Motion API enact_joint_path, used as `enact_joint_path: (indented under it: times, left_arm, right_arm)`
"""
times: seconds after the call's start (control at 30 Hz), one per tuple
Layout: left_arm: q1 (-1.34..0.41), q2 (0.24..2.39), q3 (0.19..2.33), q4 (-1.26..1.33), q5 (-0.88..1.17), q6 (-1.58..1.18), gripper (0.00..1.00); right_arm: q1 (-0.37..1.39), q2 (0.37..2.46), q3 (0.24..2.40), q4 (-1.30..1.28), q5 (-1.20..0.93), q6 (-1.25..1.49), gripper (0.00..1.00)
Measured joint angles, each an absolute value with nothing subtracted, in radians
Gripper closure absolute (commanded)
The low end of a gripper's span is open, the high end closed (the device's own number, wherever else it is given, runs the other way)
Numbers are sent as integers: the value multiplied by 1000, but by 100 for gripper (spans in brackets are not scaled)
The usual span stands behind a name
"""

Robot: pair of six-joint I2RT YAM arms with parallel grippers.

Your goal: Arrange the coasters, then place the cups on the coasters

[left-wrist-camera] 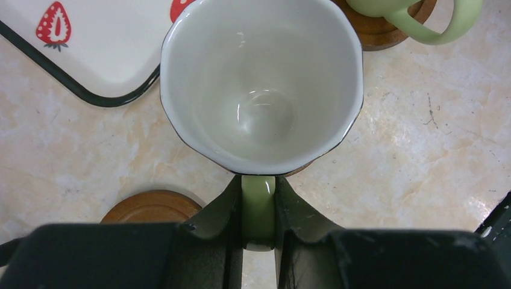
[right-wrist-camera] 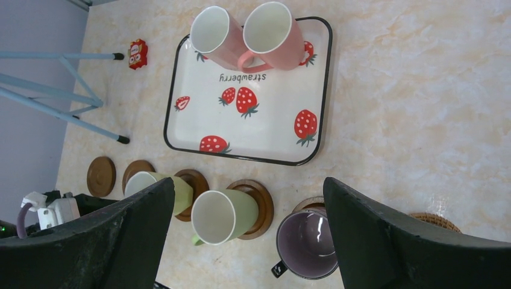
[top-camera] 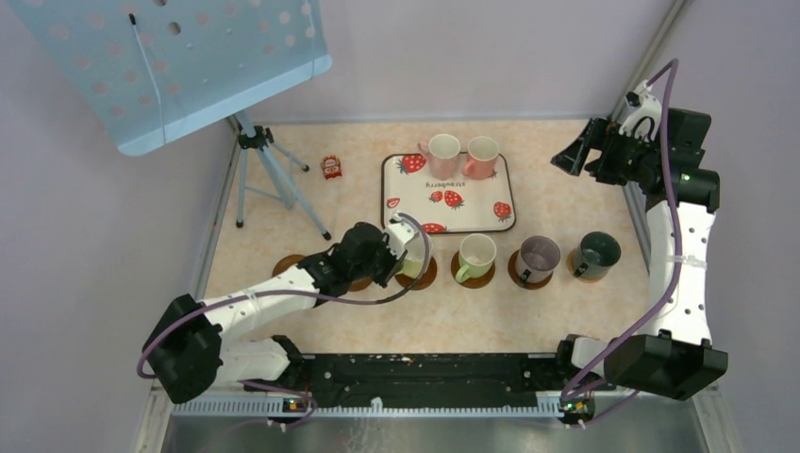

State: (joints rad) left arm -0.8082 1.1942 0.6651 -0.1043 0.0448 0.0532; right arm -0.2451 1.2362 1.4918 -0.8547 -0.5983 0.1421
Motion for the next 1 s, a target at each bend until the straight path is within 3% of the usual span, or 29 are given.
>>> enact_joint_path:
  times: [0.57, 0.63, 0.77, 1.0]
  left_arm:
    - [-808, 1212, 632, -45, 59, 33, 92]
    - [-808, 1212, 628, -39, 59, 35, 87]
    - [-808, 1212, 623, -30, 59, 46, 64]
    - [-808, 1206, 622, -27, 60, 59, 47]
  right_arm:
    - [-245, 1237, 1492, -857, -599, 137, 9]
    - [-245, 1238, 1492, -857, -599, 134, 8]
    - [-245, 1238, 1492, -857, -599, 131, 8]
    - [-245, 1238, 1492, -860, -599, 122, 8]
